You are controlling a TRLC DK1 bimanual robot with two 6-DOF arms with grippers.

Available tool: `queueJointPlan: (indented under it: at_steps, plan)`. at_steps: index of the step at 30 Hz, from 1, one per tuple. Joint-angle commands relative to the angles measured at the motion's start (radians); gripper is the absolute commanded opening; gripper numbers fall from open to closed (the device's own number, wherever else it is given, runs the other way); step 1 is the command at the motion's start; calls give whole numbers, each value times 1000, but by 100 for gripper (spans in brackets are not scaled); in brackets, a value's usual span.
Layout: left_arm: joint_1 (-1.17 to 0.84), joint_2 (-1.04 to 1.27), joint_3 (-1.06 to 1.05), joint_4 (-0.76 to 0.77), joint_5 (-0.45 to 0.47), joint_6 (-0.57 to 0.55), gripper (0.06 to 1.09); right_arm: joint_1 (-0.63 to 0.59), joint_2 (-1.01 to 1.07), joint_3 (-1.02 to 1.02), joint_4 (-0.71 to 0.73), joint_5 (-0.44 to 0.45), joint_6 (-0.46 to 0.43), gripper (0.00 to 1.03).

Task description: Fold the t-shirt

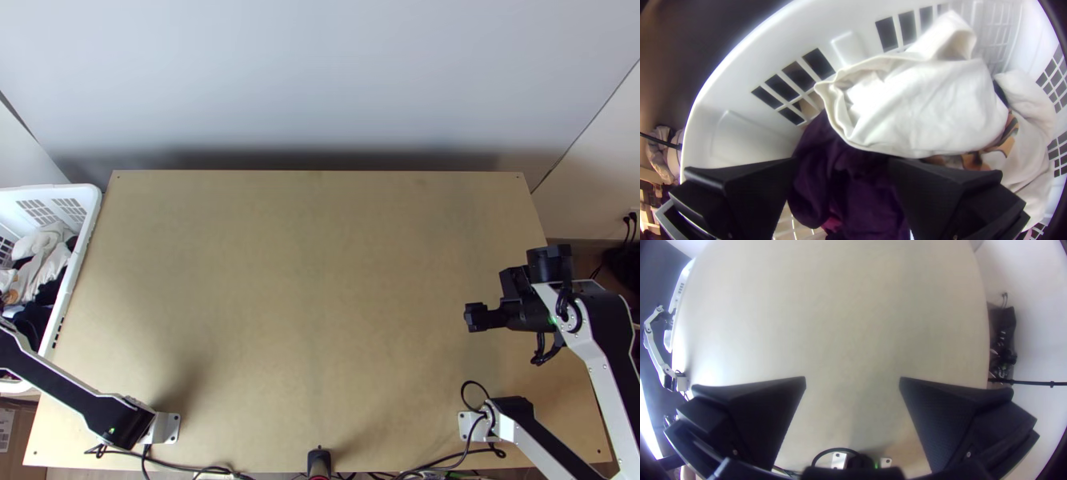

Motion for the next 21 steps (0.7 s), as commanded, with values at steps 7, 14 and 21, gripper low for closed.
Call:
queueJointPlan:
  at_steps: [7,14,21]
  plan:
    - [-22,48,19,82,2,-2,104,-18,-12,-17,-13,1,-1,98]
    - [-9,77,18,128,2,-1,104,-30,-12,-37,-20,1,-8,98]
    - [-12,60,18,160,11,8,95,-38,-12,-63,-18,1,-14,98]
